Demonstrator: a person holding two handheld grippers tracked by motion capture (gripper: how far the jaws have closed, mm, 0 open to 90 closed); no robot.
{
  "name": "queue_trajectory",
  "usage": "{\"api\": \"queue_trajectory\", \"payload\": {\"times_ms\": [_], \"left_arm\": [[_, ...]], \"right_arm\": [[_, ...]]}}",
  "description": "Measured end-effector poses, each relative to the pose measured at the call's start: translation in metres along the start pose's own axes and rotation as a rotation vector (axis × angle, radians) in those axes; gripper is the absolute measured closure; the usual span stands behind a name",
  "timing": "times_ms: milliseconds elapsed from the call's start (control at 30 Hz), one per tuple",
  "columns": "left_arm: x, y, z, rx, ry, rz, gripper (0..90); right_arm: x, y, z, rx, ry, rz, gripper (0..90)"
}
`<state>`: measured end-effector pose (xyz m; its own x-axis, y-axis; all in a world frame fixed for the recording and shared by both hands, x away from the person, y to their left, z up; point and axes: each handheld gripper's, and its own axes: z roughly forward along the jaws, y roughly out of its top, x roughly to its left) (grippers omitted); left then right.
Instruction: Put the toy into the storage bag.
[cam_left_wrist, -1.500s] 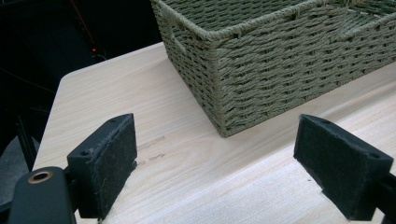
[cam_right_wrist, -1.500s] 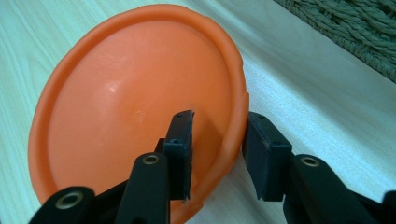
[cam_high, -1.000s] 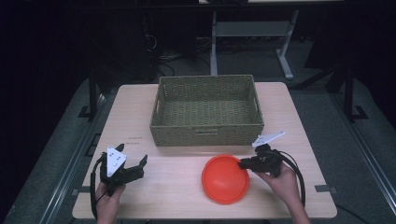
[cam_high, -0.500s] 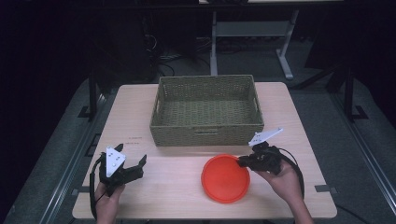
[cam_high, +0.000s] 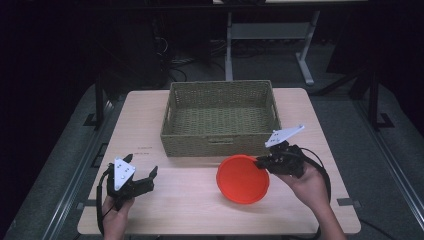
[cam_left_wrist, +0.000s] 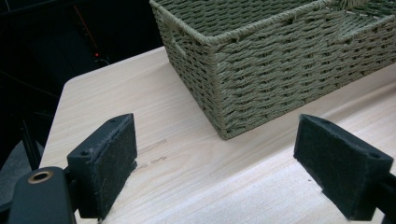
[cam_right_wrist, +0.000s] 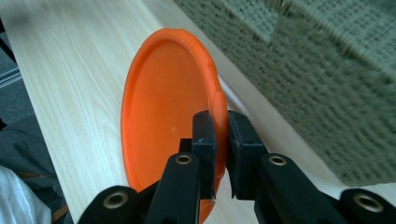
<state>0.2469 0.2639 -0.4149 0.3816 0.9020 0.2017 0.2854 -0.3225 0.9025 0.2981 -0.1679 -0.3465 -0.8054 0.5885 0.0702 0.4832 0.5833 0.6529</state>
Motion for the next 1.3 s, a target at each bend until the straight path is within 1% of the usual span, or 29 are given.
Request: {"api": "queue_trajectory", "payload": {"times_ms": [100,200,267,300,367,400,433,467,500,533,567,667,767,800,833,900,933,1133,1300], "left_arm": [[0.001,0.0,0.0,-0.001,0.003,0.001,12.8],[0.001,0.0,-0.001,-0.003,0.008,-0.005,12.8],[0.002,-0.001,-0.001,-0.003,0.01,-0.006,12.8],[0.002,-0.001,-0.001,-0.002,0.011,-0.006,12.8],[0.002,0.0,-0.001,0.002,0.013,-0.004,12.8],[0.003,0.0,-0.002,0.003,0.014,-0.004,12.8],[0.003,0.0,-0.002,0.003,0.014,-0.004,12.8],[0.002,-0.001,-0.002,-0.002,0.013,-0.013,12.8],[0.002,-0.001,-0.002,-0.002,0.013,-0.013,12.7],[0.002,-0.001,-0.002,0.0,0.014,-0.009,12.8],[0.002,-0.001,-0.002,0.0,0.014,-0.009,12.8],[0.002,-0.001,-0.002,-0.002,0.015,-0.014,12.7],[0.002,-0.001,-0.002,0.0,0.016,-0.012,12.8],[0.003,-0.001,-0.002,0.007,0.016,-0.001,12.8],[0.003,-0.001,-0.002,0.007,0.016,-0.001,12.8],[0.004,-0.001,-0.002,0.004,0.017,-0.005,12.8],[0.004,-0.001,-0.002,-0.001,0.019,-0.014,12.8],[0.005,-0.001,-0.003,0.003,0.022,-0.011,12.8],[0.006,-0.002,-0.003,0.002,0.025,-0.022,12.8]], "right_arm": [[-0.001,0.004,-0.003,-0.001,0.003,-0.003,82.2],[-0.003,0.013,-0.009,0.0,0.001,-0.006,82.2],[-0.004,0.015,-0.01,-0.001,-0.002,-0.007,82.2],[-0.005,0.02,-0.012,0.008,-0.008,-0.008,82.2],[-0.005,0.022,-0.013,0.008,-0.012,-0.009,82.2],[-0.007,0.027,-0.015,0.013,-0.015,-0.014,82.2],[-0.007,0.027,-0.015,0.013,-0.015,-0.014,82.2],[-0.009,0.031,-0.017,0.013,-0.012,-0.015,82.2],[-0.009,0.031,-0.017,0.013,-0.012,-0.015,82.2],[-0.01,0.036,-0.02,0.01,-0.009,-0.013,82.2],[-0.01,0.036,-0.02,0.01,-0.009,-0.013,82.2],[-0.012,0.044,-0.025,0.013,-0.015,-0.016,82.2],[-0.014,0.048,-0.027,0.015,-0.016,-0.013,82.2],[-0.015,0.052,-0.029,0.017,-0.018,-0.018,82.2],[-0.015,0.052,-0.029,0.017,-0.018,-0.018,82.2],[-0.016,0.055,-0.03,0.016,-0.021,-0.012,82.2],[-0.017,0.058,-0.031,0.013,-0.018,-0.016,82.2],[-0.018,0.066,-0.034,0.01,-0.018,-0.015,82.2],[-0.023,0.072,-0.039,0.007,-0.015,-0.009,82.2]]}}
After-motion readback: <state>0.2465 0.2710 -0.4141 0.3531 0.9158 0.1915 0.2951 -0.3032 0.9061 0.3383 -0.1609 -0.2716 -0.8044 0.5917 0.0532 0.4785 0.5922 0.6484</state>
